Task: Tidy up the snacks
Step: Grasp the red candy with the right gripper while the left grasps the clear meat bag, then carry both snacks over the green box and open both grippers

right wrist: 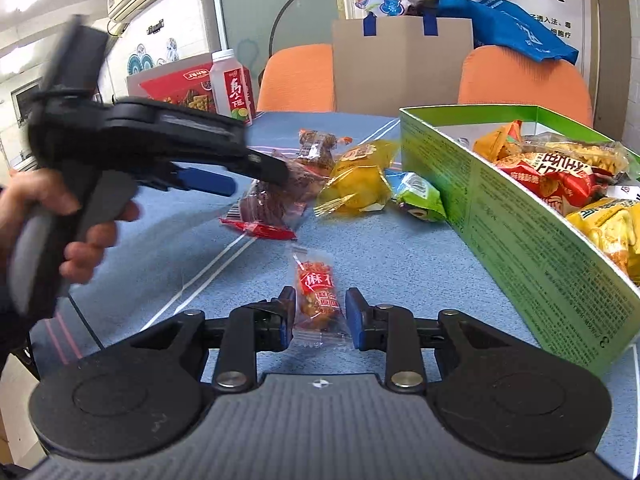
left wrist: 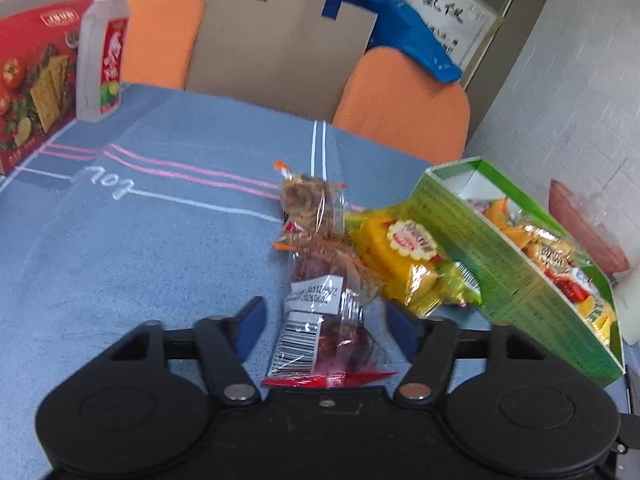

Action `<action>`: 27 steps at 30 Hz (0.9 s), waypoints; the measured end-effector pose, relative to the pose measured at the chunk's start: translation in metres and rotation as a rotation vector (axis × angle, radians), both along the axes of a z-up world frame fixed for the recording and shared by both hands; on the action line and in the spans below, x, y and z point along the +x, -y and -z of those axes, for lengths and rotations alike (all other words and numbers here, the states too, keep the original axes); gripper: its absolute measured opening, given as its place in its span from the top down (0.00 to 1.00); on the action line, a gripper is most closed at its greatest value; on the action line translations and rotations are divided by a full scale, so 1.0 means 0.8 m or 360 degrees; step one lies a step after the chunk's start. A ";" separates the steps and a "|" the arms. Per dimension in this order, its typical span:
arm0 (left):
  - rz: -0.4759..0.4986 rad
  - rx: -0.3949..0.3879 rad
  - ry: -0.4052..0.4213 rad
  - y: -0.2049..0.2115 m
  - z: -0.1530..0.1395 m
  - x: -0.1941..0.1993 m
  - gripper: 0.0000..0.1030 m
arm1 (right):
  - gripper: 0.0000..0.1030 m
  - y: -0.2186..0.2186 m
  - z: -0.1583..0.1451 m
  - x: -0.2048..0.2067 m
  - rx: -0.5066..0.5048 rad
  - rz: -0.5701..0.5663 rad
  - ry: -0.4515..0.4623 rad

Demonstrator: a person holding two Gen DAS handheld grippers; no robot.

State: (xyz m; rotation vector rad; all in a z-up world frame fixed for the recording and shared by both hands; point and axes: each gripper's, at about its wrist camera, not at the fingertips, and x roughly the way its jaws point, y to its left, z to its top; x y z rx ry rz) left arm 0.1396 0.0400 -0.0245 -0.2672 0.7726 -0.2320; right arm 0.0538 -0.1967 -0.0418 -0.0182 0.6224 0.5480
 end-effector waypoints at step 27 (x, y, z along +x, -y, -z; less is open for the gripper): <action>0.0211 -0.0162 0.0259 0.034 -0.078 -0.040 0.11 | 0.66 0.028 -0.053 -0.013 0.0148 0.0073 0.0234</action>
